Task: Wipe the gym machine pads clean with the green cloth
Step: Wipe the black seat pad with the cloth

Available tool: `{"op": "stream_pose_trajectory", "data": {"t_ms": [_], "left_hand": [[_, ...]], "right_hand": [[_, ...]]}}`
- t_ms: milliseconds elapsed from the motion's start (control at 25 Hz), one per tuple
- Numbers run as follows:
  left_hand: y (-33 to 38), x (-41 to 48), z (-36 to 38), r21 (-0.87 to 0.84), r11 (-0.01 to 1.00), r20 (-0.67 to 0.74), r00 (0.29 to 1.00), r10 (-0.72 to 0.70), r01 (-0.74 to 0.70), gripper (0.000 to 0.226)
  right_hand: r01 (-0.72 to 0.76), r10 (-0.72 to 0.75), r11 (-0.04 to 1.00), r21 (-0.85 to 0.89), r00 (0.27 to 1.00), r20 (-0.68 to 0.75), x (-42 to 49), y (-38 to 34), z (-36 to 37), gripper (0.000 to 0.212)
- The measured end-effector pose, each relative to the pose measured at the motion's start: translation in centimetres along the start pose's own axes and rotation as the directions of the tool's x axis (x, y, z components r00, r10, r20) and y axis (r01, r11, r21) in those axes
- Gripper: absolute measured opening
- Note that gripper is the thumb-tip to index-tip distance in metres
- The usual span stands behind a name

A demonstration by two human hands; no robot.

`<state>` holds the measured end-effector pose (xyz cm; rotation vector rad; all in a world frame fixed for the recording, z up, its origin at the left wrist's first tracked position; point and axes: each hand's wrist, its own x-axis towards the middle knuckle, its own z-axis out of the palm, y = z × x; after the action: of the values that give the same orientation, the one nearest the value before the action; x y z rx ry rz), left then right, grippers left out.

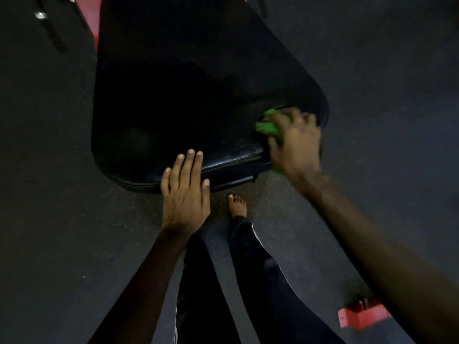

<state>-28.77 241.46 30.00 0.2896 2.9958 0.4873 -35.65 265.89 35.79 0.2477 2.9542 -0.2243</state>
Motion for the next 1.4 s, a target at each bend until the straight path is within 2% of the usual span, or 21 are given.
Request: {"op": "stream_pose_trajectory", "data": {"t_ms": [120,200,280,400,480,520,600,680,760,840,920,1040,1120,1200,1280,1400], "left_hand": [[0.3,0.0,0.4,0.013,1.0,-0.023,0.999,-0.024,0.025,0.058],[0.4,0.0,0.5,0.02,0.999,-0.044,0.999,-0.031,0.032,0.058],[0.5,0.1,0.5,0.024,0.999,-0.051,0.998,-0.029,0.03,0.058],[0.5,0.1,0.6,0.049,0.998,-0.064,0.997,-0.033,0.036,0.058],[0.5,0.1,0.6,0.046,0.998,-0.066,0.997,-0.04,0.043,0.058],[0.6,0.1,0.7,0.047,0.998,-0.072,0.997,-0.04,0.043,0.059],[0.7,0.1,0.8,0.053,0.998,-0.092,0.995,-0.035,0.04,0.059],[0.5,0.1,1.0,0.062,0.998,-0.108,0.994,-0.02,0.026,0.058],[0.3,0.0,1.2,0.073,0.997,-0.115,0.993,-0.009,0.017,0.058],[0.1,0.0,1.2,0.071,0.997,-0.105,0.994,0.008,0.0,0.059],[-0.1,-0.1,1.0,0.06,0.998,-0.093,0.995,0.029,-0.023,0.06],[-0.3,-0.2,0.8,0.076,0.996,-0.07,0.996,0.058,-0.053,0.063],[-0.6,-1.1,0.9,0.087,0.99,-0.043,0.993,0.113,-0.109,0.067],[-0.9,-2.8,1.0,0.048,0.99,-0.006,0.991,0.134,-0.134,0.071],[-1.5,-4.6,0.7,-0.011,1.0,-0.002,1.0,0.024,-0.024,0.069],[-2.6,-5.9,-0.1,-0.016,0.986,-0.014,0.986,-0.164,0.164,0.066]], "right_hand": [[0.304,-0.305,0.952,0.031,0.951,0.04,-3.1,-4.4,1.1,0.049],[0.398,-0.399,0.917,0.031,0.915,0.063,-2.6,-3.4,0.9,0.048],[0.363,-0.363,0.932,0.022,0.929,0.072,-0.9,-0.2,-0.2,0.049],[0.152,-0.15,0.988,-0.013,0.986,0.07,1.7,5.5,-1.3,0.048],[-0.004,0.005,1.0,-0.023,0.999,0.052,2.8,6.2,-1.6,0.046],[-0.033,0.036,0.998,-0.049,0.998,0.044,3.0,5.3,-1.6,0.046],[0.02,-0.013,0.996,-0.086,0.997,0.082,3.2,1.9,-1.3,0.046],[0.155,-0.151,0.987,-0.027,0.981,0.122,3.2,-1.9,-0.6,0.046],[0.309,-0.312,0.95,0.045,0.935,0.167,3.2,-4.4,0.0,0.046],[0.398,-0.401,0.916,0.049,0.9,0.17,3.2,-4.6,0.1,0.047],[0.347,-0.347,0.937,0.03,0.925,0.157,3.0,-2.5,-0.3,0.048],[0.113,-0.113,0.994,0.01,0.99,0.087,3.1,2.2,-1.5,0.045],[-0.055,0.055,0.998,0.004,0.998,0.03,3.4,3.2,-1.4,0.043],[-0.126,0.129,0.99,-0.056,0.99,0.052,3.6,1.2,-0.8,0.044],[-0.052,0.058,0.997,-0.059,0.993,0.106,3.4,-3.1,-0.1,0.046],[0.201,-0.201,0.979,0.012,0.967,0.16,1.5,-11.4,1.4,0.046]]}}
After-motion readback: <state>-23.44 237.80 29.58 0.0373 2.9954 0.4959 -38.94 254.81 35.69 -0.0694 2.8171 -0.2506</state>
